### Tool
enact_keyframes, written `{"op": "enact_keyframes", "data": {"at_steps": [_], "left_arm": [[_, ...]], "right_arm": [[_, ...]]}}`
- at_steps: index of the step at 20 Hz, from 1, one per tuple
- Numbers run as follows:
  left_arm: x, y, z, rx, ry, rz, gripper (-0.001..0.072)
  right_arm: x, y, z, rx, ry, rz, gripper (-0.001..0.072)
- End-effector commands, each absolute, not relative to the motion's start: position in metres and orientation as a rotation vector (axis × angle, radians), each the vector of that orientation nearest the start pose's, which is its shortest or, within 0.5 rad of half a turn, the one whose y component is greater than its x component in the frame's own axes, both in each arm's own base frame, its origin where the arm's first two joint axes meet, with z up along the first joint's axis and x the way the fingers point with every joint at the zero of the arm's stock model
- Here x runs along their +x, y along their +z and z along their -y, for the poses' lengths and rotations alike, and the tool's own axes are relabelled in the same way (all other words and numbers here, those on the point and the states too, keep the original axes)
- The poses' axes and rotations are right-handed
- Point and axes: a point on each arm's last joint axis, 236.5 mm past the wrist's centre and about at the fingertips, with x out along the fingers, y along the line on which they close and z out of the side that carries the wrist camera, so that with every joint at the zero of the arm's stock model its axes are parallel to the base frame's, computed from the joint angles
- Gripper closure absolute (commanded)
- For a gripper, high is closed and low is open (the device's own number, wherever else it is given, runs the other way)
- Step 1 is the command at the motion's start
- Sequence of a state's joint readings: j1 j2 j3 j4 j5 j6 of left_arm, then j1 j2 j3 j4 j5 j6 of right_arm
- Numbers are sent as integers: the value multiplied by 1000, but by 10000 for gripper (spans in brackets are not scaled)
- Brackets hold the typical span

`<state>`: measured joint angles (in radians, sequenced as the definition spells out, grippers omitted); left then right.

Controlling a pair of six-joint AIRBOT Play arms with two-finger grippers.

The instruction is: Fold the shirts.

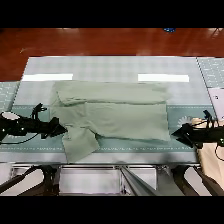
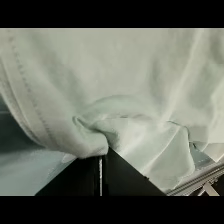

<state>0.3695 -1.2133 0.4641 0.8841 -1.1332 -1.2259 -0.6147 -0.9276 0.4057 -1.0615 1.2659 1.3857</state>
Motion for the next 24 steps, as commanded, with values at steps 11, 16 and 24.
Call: {"op": "enact_keyframes", "data": {"at_steps": [11,16,24], "left_arm": [[216,-115,64,-833,-199,-1577,687],[220,-111,63,-822,-214,-1569,687],[339,-3,65,-909,-371,-1227,687]], "right_arm": [[221,-118,-69,1026,23,-1468,303],[254,-95,-97,1064,205,-1339,689],[327,-15,-66,836,309,-1235,689]]}}
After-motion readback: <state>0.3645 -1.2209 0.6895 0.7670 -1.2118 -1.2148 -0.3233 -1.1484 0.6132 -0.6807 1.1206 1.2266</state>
